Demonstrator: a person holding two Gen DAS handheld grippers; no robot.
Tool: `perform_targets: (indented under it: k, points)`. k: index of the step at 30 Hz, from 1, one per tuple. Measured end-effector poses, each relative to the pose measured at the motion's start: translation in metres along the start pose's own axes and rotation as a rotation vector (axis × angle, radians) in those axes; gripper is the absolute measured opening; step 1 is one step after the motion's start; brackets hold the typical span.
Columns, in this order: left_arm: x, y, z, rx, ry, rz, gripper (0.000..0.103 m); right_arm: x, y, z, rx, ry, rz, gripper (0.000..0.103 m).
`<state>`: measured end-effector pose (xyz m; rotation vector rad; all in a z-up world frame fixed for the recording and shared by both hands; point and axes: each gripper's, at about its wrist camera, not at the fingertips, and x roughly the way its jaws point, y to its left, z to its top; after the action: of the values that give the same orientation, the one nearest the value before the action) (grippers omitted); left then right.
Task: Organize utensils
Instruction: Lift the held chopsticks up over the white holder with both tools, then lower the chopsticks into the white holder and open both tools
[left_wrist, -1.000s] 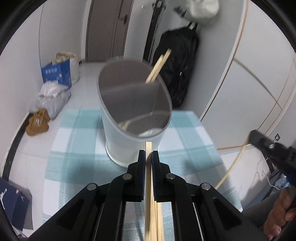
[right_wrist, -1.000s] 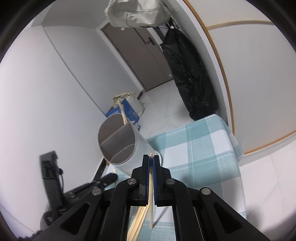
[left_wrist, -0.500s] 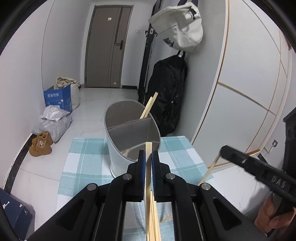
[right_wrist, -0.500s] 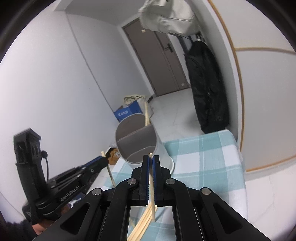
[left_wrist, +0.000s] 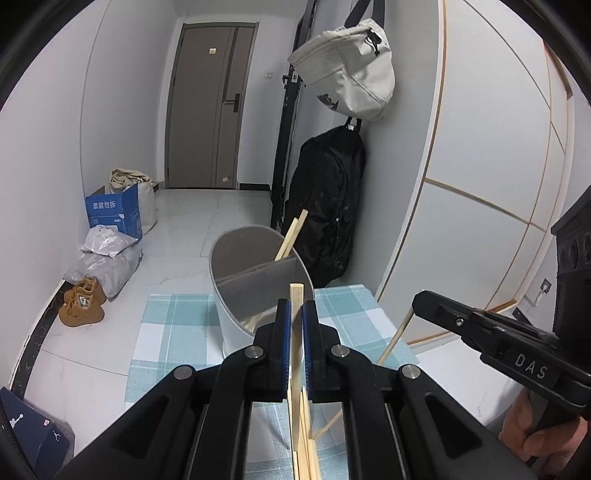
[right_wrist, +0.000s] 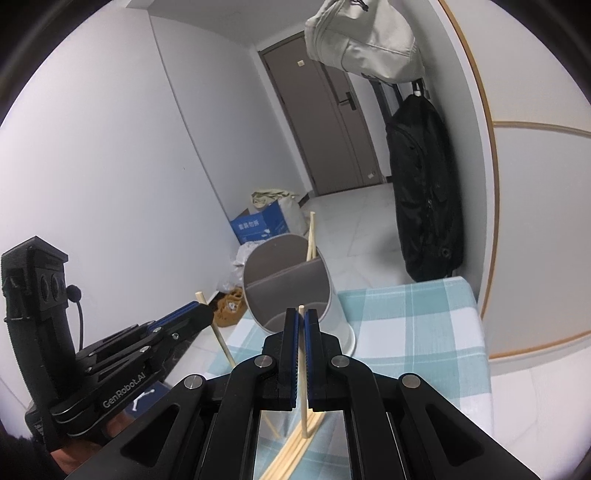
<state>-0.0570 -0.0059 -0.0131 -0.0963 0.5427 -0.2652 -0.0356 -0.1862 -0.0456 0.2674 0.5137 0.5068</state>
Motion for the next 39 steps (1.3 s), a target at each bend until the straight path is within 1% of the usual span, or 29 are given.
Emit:
perform_targets:
  k: [6,12,15,20,22,26,28,32,36,39]
  points:
    - [-0.004,0.009,0.019,-0.051,-0.016,0.000,0.002,-0.006,0.003,0.018,-0.005,-0.019,-0.004,0.002]
    - [-0.007,0.019,0.047,-0.077,-0.043,0.011,0.002,-0.007,-0.002,0.046,0.054,-0.037,0.014,0.002]
    - [-0.012,0.022,0.069,-0.083,-0.075,0.008,0.002,-0.006,0.000,0.066,0.058,-0.048,0.019,0.002]
    - [-0.015,0.023,0.100,-0.080,-0.125,0.009,0.002,-0.005,0.010,0.104,0.026,-0.078,0.024,0.002]
    - [-0.014,0.025,0.113,-0.072,-0.147,0.017,0.002,-0.002,0.016,0.122,0.006,-0.089,0.022,0.002]
    - [-0.007,0.029,0.129,-0.053,-0.171,0.042,0.002,0.007,0.025,0.146,-0.028,-0.115,0.023,0.002]
    - [-0.004,0.031,0.133,-0.051,-0.177,0.051,0.002,0.015,0.030,0.157,-0.043,-0.129,0.028,0.002]
    - [0.006,0.034,0.138,-0.035,-0.185,0.067,0.002,0.033,0.033,0.167,-0.057,-0.149,0.027,0.002]
    - [0.019,0.039,0.137,-0.031,-0.168,0.064,0.002,0.053,0.029,0.168,-0.039,-0.147,0.025,0.002]
    - [0.032,0.051,0.132,-0.059,-0.147,0.064,0.002,0.065,0.025,0.165,-0.030,-0.138,0.023,0.002]
